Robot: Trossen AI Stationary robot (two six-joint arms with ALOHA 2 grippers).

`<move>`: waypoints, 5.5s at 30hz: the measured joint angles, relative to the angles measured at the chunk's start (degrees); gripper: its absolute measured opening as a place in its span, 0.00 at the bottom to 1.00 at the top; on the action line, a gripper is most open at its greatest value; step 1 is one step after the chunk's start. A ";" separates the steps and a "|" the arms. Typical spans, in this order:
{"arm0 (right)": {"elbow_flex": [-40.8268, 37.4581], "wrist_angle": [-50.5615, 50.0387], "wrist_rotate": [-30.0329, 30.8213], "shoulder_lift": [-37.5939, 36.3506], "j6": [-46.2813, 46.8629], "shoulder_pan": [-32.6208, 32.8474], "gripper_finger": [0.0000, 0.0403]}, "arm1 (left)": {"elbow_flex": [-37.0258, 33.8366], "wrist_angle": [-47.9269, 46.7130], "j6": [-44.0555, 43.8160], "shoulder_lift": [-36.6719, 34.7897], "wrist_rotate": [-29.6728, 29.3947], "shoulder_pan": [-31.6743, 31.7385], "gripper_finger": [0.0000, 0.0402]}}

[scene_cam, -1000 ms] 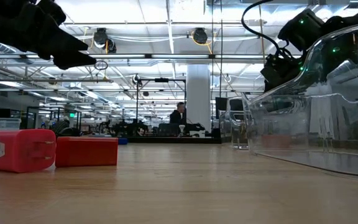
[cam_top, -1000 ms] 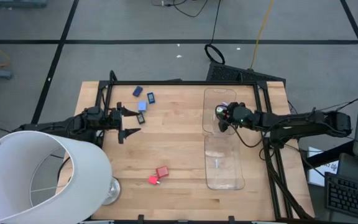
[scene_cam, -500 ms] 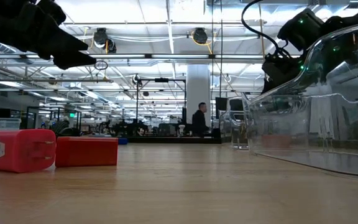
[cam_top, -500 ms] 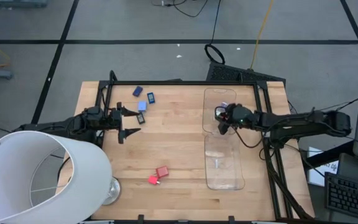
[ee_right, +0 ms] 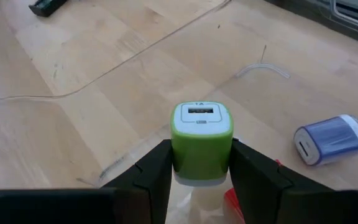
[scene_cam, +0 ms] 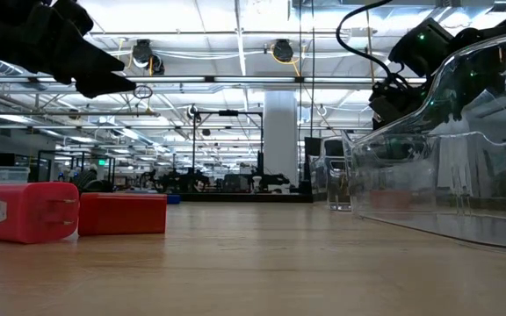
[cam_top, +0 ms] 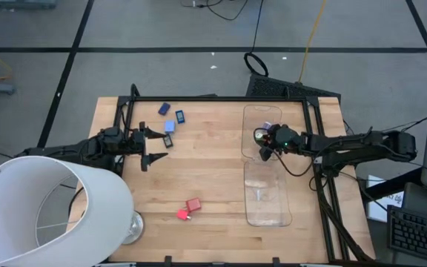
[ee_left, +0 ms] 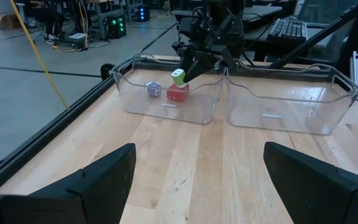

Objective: Pick & Place Office items
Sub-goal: Put the green charger adapter into the top transparent bin, then put the light blue charger adapter into the top transparent bin

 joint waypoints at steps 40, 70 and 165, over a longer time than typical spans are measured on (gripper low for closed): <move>0.02 21.35 -12.42 -0.09 -7.46 0.50 0.40 | 0.02 -0.02 -0.24 0.00 0.02 0.00 0.87; 0.02 36.00 -28.53 -0.11 -13.55 8.09 0.37 | 0.02 0.42 -9.38 0.02 0.02 0.00 0.88; 0.01 35.97 -28.14 -0.09 -15.69 8.02 0.36 | 12.26 -4.06 -40.81 60.54 -35.19 11.63 0.87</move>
